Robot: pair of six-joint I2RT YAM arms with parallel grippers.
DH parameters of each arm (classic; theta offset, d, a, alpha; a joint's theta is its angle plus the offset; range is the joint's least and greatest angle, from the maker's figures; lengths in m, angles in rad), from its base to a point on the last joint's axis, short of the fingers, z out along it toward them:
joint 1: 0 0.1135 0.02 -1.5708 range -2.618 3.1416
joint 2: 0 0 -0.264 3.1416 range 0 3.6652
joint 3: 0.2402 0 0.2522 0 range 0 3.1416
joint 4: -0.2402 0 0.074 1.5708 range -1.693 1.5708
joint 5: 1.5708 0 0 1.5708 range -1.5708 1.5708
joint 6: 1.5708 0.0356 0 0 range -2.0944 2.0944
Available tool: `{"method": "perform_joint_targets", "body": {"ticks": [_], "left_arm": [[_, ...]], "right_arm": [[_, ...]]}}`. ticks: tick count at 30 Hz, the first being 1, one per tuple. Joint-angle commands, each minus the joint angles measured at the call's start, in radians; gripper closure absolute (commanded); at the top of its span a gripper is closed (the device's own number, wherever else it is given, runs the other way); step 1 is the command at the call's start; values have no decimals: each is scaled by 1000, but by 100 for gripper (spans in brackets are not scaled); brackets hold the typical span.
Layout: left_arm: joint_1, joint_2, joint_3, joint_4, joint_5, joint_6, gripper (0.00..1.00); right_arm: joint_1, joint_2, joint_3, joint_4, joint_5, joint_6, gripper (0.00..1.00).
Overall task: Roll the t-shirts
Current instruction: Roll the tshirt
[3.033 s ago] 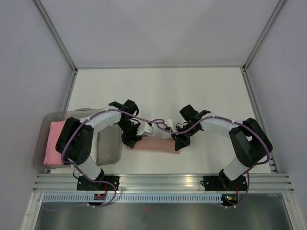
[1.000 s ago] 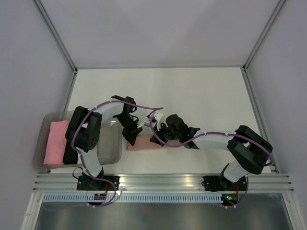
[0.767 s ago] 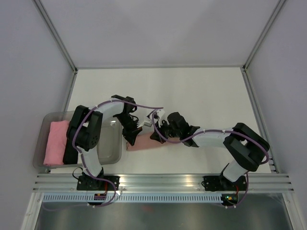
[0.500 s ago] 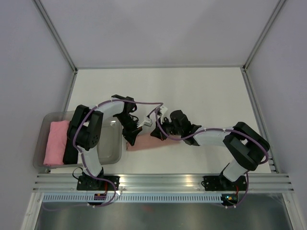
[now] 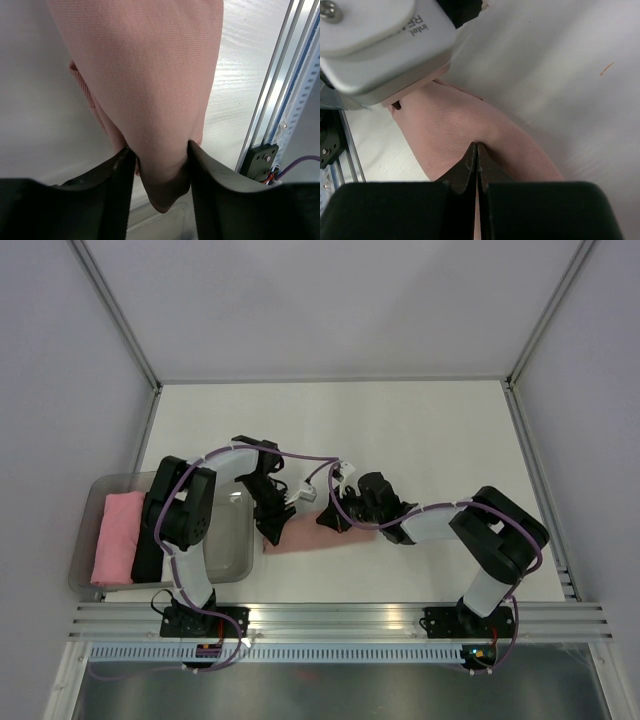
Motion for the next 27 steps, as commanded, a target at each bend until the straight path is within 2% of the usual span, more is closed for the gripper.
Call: {"method": "perform_joint_targets", "body": {"ticks": [1, 6, 12, 15, 18, 19, 21, 22, 23, 24, 27], "left_arm": [[7, -38, 45, -4, -36, -3, 45], [7, -86, 141, 15, 12, -79, 33], [5, -112, 191, 81, 70, -215, 31], [-8, -101, 157, 182, 29, -335, 31], [-37, -71, 116, 223, -26, -396, 41], [-39, -65, 103, 223, -30, -402, 56], [-39, -52, 91, 229, -68, -407, 73], [-38, -49, 80, 234, -86, -409, 86], [-38, -46, 77, 234, -106, -405, 92], [-36, -43, 71, 234, -111, -399, 96], [-37, -35, 56, 234, -126, -402, 98]], "right_arm": [[-19, 29, -1, 47, -13, 25, 100], [-30, 43, 2, 56, -27, 29, 100], [-31, 49, 4, 62, -34, 18, 100], [-33, 51, 9, 65, -31, 15, 100], [-34, 56, 19, 67, -31, 17, 99], [-34, 57, 22, 67, -30, 17, 99], [-37, 57, 36, 54, -28, 18, 98], [-40, 56, 41, 48, -30, 18, 97], [-46, 51, 44, 34, -30, 18, 97], [-48, 46, 44, 33, -34, 18, 96], [-71, 8, 42, 4, -27, 11, 94]]}}
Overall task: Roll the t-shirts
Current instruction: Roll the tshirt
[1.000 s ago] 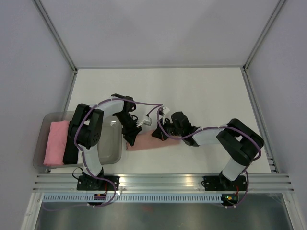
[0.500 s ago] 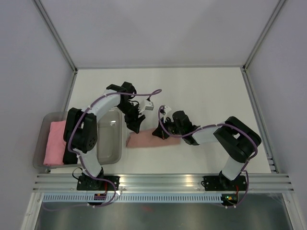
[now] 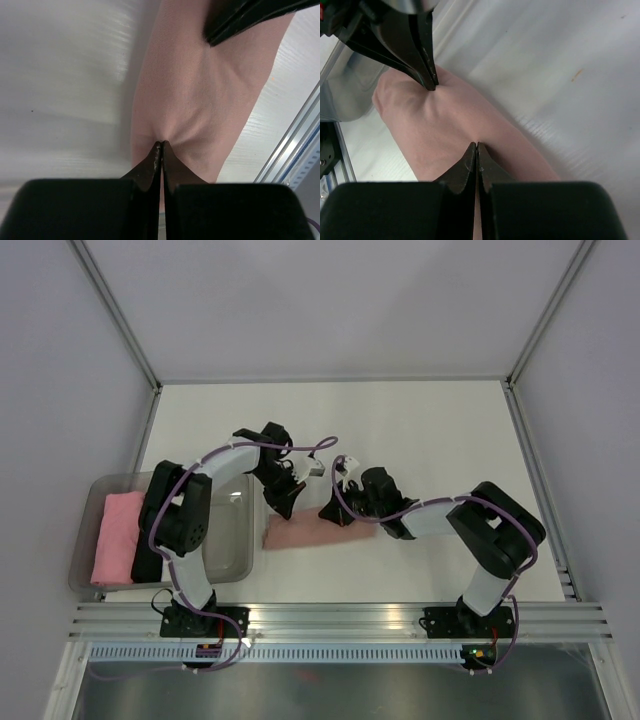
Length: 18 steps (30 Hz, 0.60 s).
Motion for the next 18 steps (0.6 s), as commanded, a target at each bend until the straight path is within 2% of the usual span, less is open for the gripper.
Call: {"method": "perform_joint_targets", "body": {"ticks": [1, 7, 10, 11, 14, 18], "left_arm": [[4, 13, -14, 19, -55, -36, 98], [4, 10, -16, 24, -43, -52, 98], [4, 7, -17, 30, -47, -78, 98], [4, 4, -20, 31, -49, -84, 98], [4, 7, -40, 47, -78, -101, 98], [4, 8, -69, 68, -96, -110, 98]], "right_arm": [[-30, -43, 23, -38, 4, -18, 94], [-67, -117, 52, -173, 1, -70, 91], [-69, -149, 42, -187, 4, -80, 90], [-70, -184, 40, -213, 24, -83, 90], [-72, -273, 68, -329, 93, -103, 80], [-84, -382, 112, -527, 244, -83, 79]]}}
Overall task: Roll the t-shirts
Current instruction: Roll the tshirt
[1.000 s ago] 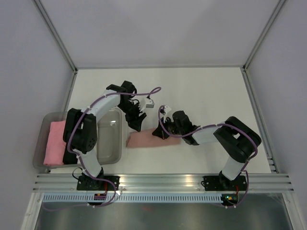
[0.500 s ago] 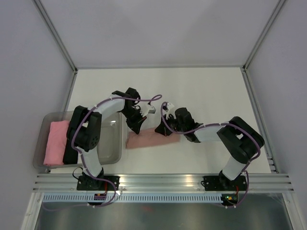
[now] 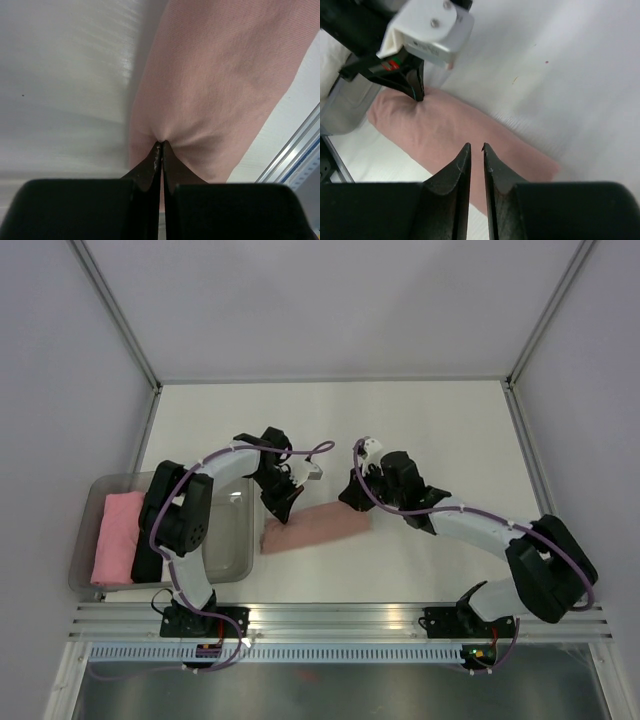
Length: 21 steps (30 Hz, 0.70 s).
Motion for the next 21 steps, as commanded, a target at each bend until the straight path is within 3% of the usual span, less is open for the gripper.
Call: {"method": "perform_joint_targets", "body": {"ticks": [1, 4, 8, 14, 21], "left_arm": [[3, 6, -27, 32, -44, -44, 98], [3, 5, -27, 49, -45, -56, 98], [3, 5, -24, 61, -52, -64, 98], [3, -1, -45, 71, -83, -61, 98], [2, -11, -73, 91, -95, -64, 98]], "right_arm": [[-17, -117, 69, -188, 163, 6, 79], [-45, -207, 40, -218, 172, 39, 73], [-64, -212, -31, -182, 154, 78, 70], [-70, -59, 32, -181, 148, 130, 45], [-102, 46, 38, -172, 131, 164, 37]]}}
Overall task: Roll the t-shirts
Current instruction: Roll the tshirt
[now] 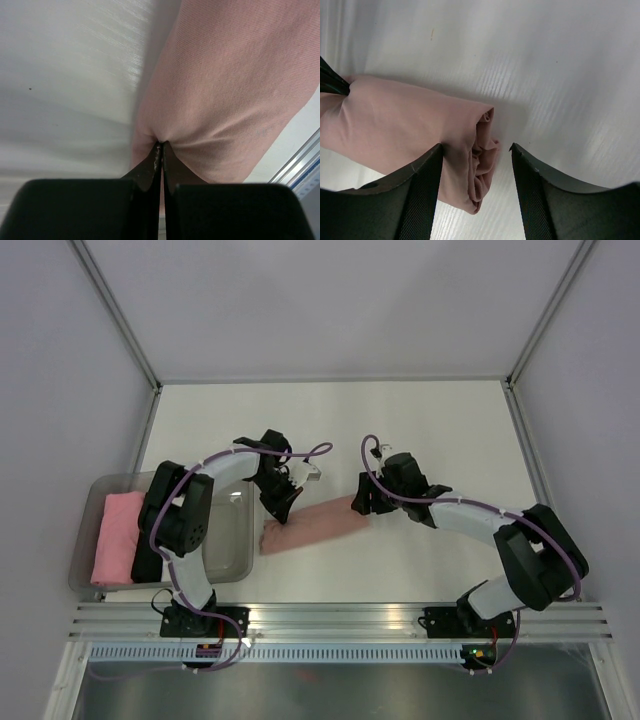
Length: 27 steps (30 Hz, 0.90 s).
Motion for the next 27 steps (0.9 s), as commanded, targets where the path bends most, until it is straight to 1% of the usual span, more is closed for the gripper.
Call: {"method": "perform_joint_targets", "body": {"ticks": [1, 2, 4, 8, 10, 13, 15, 17, 18, 19, 20, 22, 23, 25, 26, 27], "left_arm": [[3, -8, -28, 29, -49, -24, 98], [3, -8, -28, 31, -52, -21, 98], [3, -5, -31, 32, -55, -18, 98], [3, -2, -28, 35, -69, -15, 98], [2, -13, -28, 35, -71, -9, 98], [3, -22, -30, 38, -78, 3, 98], [3, -22, -25, 38, -94, 5, 98], [2, -20, -22, 40, -109, 7, 97], [2, -20, -19, 40, -114, 5, 95], [2, -26, -14, 38, -121, 0, 92], [3, -33, -2, 38, -126, -3, 83], [3, -77, 16, 40, -118, -7, 72], [3, -97, 36, 43, -109, -4, 60], [2, -132, 71, 57, -89, -9, 51], [2, -160, 88, 58, -86, -12, 46], [-1, -171, 104, 58, -86, -12, 44]], "right_arm": [[-18, 27, 41, 19, -11, 33, 37], [-20, 33, 47, 25, -19, 31, 37], [-21, 65, 42, 72, -83, 42, 37], [-43, 157, 44, 85, -206, 48, 42], [-49, 174, 26, 131, -265, 51, 43], [-63, 206, 13, 153, -296, 53, 45], [-66, 235, 22, 162, -315, 50, 49], [-66, 251, 32, 179, -338, 54, 55], [-67, 257, 36, 180, -341, 53, 58], [-66, 260, 50, 176, -344, 54, 66], [-66, 265, 59, 148, -344, 61, 71], [-66, 268, 81, 127, -349, 71, 77], [-67, 268, 84, 119, -344, 96, 78], [-67, 269, 88, 97, -335, 126, 82], [-67, 271, 88, 93, -335, 140, 83], [-67, 271, 85, 93, -332, 168, 84]]}}
